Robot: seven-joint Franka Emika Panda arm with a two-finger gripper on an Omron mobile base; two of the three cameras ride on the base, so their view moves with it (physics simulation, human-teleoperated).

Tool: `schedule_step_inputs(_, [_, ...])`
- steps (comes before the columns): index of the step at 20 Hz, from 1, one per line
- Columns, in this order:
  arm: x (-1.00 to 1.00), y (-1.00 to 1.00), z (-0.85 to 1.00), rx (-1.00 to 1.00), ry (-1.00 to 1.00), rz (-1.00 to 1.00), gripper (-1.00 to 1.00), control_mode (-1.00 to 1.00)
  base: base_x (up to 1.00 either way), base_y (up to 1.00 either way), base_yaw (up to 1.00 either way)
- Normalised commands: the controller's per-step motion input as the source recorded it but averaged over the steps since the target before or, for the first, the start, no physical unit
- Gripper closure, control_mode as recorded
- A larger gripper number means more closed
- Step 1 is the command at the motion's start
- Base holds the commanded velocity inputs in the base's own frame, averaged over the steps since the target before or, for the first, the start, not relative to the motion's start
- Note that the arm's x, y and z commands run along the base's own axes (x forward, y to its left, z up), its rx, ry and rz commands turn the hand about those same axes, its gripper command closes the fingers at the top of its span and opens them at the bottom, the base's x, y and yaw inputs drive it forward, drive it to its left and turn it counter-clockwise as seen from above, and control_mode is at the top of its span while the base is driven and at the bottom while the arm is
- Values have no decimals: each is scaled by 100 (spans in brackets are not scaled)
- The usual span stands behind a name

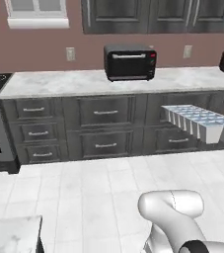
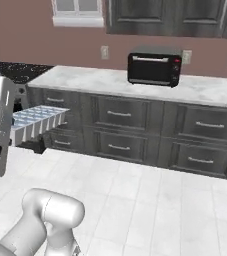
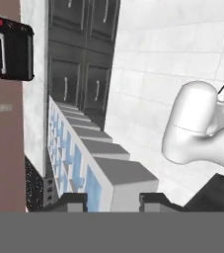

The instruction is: Open the freezer door, pick up the ice cube tray from the freezer, and place it on the dining counter.

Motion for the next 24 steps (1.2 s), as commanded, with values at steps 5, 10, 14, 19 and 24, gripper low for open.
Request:
schedule_step_inputs(5, [0, 0, 0, 0, 0, 0, 100, 100, 0, 2, 100])
schedule_step_inputs(10, [0, 0, 0, 0, 0, 0, 100, 100, 0, 4, 100])
schedule_step_inputs(14, [0, 0, 0, 0, 0, 0, 100, 100, 6, 0, 100])
schedule_step_inputs(19, [0, 0, 0, 0, 0, 0, 100, 100, 20, 0, 97])
schedule_step_inputs(24, [0, 0, 0, 0, 0, 0, 100, 100, 40, -56, 67])
